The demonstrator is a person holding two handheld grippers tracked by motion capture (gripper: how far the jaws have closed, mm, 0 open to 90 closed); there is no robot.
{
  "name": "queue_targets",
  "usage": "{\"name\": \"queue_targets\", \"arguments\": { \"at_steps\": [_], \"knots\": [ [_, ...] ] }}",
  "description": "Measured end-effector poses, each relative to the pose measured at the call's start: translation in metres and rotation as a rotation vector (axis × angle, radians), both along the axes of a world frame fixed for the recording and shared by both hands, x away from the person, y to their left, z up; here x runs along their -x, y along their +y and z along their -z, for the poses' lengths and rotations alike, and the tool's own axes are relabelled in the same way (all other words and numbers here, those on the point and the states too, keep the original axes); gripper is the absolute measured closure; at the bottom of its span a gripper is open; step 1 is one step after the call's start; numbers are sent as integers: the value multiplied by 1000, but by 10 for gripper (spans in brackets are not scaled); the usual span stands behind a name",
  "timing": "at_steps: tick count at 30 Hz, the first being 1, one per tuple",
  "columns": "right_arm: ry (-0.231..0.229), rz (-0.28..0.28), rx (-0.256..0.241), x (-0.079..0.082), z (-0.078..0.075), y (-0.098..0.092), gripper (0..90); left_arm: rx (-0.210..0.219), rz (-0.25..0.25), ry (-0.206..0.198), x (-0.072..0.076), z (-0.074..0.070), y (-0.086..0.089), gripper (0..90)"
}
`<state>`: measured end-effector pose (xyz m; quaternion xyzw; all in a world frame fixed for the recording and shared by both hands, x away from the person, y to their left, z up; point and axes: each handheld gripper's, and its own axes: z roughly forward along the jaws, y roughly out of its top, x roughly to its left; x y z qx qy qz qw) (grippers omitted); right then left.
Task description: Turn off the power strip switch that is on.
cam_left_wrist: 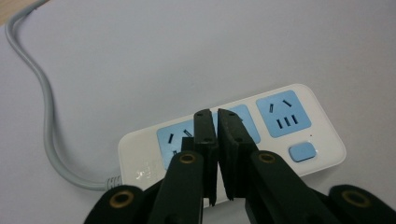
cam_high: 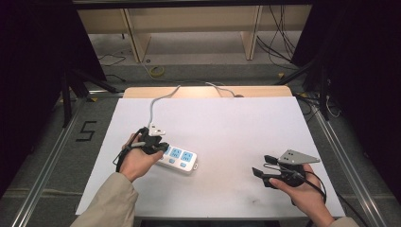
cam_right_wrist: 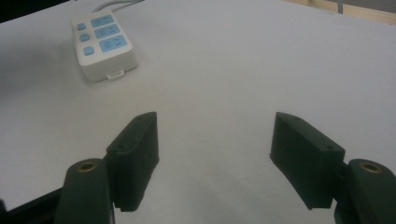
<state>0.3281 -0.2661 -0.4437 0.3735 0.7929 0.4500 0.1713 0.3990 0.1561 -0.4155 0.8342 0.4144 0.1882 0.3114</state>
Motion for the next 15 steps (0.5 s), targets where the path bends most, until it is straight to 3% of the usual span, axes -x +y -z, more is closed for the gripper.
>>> {"name": "queue_targets", "arguments": {
  "at_steps": [8,12,15],
  "knots": [
    [3,2,-2,0,0,0,325,37,-14,-43,1,-1,6,751],
    [2,1,-5,-1,0,0,325,62,-12,-76,1,1,11,636],
    [2,1,-5,-1,0,0,325,89,-19,-73,0,3,14,551]
  ]
}}
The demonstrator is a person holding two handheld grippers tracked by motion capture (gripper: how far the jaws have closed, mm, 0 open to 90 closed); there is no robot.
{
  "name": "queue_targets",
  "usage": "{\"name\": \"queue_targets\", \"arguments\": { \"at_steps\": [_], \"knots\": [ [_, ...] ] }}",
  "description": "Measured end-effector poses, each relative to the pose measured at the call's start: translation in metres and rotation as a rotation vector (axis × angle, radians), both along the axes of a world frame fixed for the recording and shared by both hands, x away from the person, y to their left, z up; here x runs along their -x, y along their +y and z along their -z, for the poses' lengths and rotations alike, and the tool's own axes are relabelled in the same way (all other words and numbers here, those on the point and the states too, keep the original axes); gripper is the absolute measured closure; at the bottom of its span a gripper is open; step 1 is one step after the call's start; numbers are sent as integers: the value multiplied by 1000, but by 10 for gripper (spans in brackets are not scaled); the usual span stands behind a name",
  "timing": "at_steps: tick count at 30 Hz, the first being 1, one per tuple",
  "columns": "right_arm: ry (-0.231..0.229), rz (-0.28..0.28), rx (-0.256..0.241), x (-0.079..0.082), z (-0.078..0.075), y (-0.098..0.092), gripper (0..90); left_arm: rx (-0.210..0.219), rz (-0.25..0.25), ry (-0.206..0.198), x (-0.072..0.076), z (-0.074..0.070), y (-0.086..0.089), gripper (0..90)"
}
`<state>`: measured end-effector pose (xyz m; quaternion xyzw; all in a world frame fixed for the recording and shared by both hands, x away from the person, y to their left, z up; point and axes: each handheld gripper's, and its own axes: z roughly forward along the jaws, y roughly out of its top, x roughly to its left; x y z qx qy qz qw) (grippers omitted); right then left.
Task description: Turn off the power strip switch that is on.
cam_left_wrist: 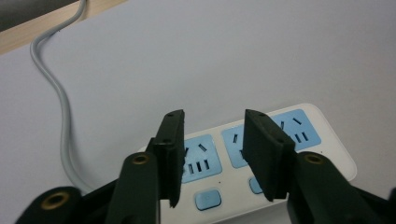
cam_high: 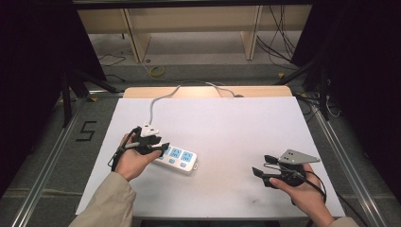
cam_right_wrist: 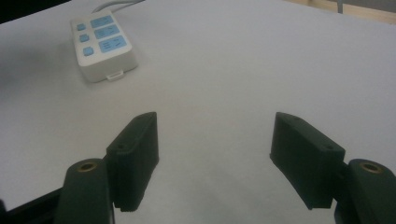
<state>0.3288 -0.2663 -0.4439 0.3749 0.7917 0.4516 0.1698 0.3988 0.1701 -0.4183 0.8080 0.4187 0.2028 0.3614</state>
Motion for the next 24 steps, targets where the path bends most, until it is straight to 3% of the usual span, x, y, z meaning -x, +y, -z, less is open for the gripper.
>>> {"name": "queue_targets", "arguments": {
  "at_steps": [9,12,18,24],
  "knots": [
    [2,-2,1,-1,1,0,324,15,-6,-26,2,0,4,320],
    [2,-3,2,-1,0,0,324,41,-4,-32,4,-1,5,263],
    [4,-6,3,-1,1,0,323,72,11,-56,10,-2,8,205],
    [-1,-17,0,-2,1,0,320,68,36,-82,19,-2,12,174]
  ]
}}
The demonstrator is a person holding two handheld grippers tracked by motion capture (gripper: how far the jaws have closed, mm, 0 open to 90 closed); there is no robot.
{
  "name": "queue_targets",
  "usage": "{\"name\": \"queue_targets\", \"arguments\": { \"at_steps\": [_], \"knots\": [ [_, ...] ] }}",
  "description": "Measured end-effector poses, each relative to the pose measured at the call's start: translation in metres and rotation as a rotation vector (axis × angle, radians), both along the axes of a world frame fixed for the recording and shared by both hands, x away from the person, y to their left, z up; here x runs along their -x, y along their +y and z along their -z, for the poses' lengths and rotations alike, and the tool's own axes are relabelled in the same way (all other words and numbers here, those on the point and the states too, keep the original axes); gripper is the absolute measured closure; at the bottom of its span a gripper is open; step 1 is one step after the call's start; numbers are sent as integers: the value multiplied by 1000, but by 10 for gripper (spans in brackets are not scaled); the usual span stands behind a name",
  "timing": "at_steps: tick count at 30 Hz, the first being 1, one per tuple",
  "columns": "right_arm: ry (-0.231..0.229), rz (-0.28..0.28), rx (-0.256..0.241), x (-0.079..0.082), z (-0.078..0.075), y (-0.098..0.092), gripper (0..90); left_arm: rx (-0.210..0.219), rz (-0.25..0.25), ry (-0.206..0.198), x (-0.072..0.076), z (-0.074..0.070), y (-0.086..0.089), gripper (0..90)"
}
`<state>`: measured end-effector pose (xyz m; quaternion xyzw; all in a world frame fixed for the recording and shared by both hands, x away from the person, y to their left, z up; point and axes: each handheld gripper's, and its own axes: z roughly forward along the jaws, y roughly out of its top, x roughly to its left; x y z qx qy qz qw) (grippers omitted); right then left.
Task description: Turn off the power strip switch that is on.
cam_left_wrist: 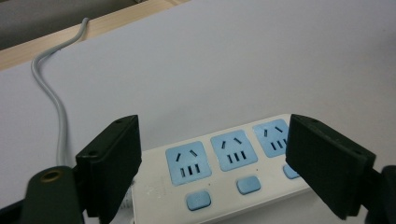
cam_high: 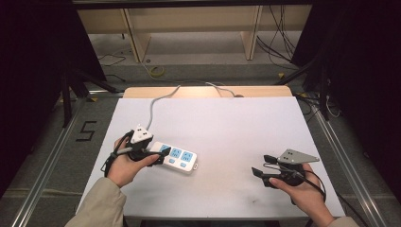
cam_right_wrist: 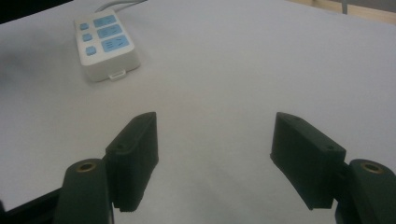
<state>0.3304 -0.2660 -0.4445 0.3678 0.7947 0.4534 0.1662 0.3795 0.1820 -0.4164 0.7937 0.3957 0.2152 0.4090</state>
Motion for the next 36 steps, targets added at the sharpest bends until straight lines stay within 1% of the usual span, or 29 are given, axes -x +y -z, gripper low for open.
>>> {"name": "queue_targets", "arguments": {
  "at_steps": [4,7,16,19,25,30,33,36],
  "knots": [
    [-1,-9,-1,0,0,0,317,-3,16,-16,8,3,2,170],
    [2,-12,-1,0,0,1,314,-16,27,-29,13,5,5,168],
    [3,-22,1,0,2,1,312,-33,44,-44,29,13,11,164],
    [4,-23,-1,-1,2,2,311,-38,45,-43,33,16,13,164],
    [5,-25,-1,-1,2,2,311,-67,64,-36,41,23,15,164],
    [4,-28,0,-1,2,1,311,-75,67,-34,48,28,19,164],
    [4,-29,1,-1,2,2,311,-102,72,-29,50,31,21,163],
    [3,-29,2,0,1,2,311,-112,74,-26,50,32,22,163]
  ]
}}
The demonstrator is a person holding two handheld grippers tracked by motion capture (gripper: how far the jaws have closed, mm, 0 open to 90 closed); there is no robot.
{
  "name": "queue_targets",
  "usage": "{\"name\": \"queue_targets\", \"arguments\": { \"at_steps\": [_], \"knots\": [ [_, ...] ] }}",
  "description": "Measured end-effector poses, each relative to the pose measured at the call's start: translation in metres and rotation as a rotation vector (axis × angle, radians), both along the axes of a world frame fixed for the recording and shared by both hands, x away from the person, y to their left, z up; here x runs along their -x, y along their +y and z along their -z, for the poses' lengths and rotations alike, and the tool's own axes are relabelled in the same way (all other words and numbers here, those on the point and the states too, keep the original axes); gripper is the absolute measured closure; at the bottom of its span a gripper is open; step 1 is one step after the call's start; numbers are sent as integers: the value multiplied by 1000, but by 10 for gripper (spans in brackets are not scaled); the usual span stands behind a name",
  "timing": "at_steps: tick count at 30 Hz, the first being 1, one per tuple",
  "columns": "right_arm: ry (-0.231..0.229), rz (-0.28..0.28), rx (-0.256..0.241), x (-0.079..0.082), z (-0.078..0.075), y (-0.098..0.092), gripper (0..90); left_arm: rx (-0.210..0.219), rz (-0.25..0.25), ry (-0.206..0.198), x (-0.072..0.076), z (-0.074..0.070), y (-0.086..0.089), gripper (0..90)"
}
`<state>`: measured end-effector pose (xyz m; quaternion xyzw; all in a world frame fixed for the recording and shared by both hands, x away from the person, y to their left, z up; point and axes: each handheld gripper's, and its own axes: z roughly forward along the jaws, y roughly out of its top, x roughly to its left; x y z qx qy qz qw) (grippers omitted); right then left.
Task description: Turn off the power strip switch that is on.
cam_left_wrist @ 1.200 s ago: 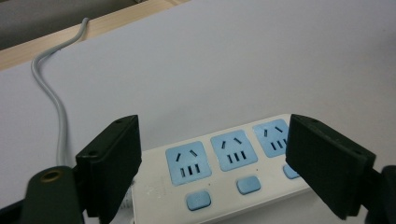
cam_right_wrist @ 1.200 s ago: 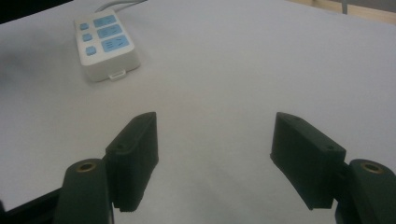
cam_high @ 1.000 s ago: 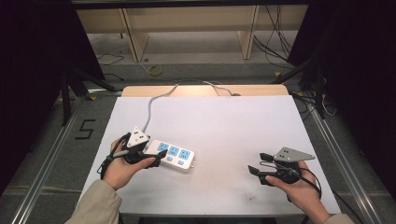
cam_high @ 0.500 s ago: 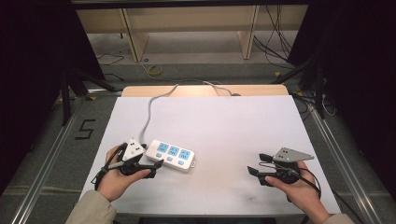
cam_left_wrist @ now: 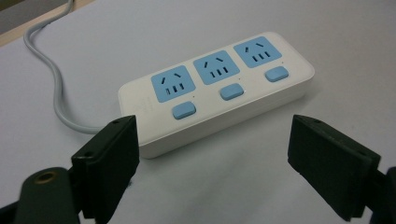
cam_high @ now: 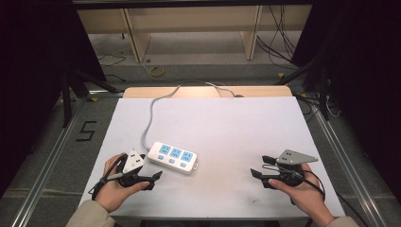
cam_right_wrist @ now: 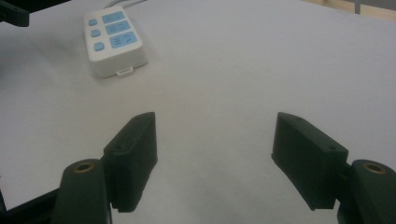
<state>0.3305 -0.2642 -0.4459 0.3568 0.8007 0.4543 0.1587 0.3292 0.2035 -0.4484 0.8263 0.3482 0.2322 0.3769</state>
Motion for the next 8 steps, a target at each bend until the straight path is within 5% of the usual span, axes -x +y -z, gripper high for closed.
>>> {"name": "queue_targets", "arguments": {
  "at_steps": [8],
  "knots": [
    [-1,3,-1,0,0,-1,311,-5,24,-5,1,0,-6,163]
  ]
}}
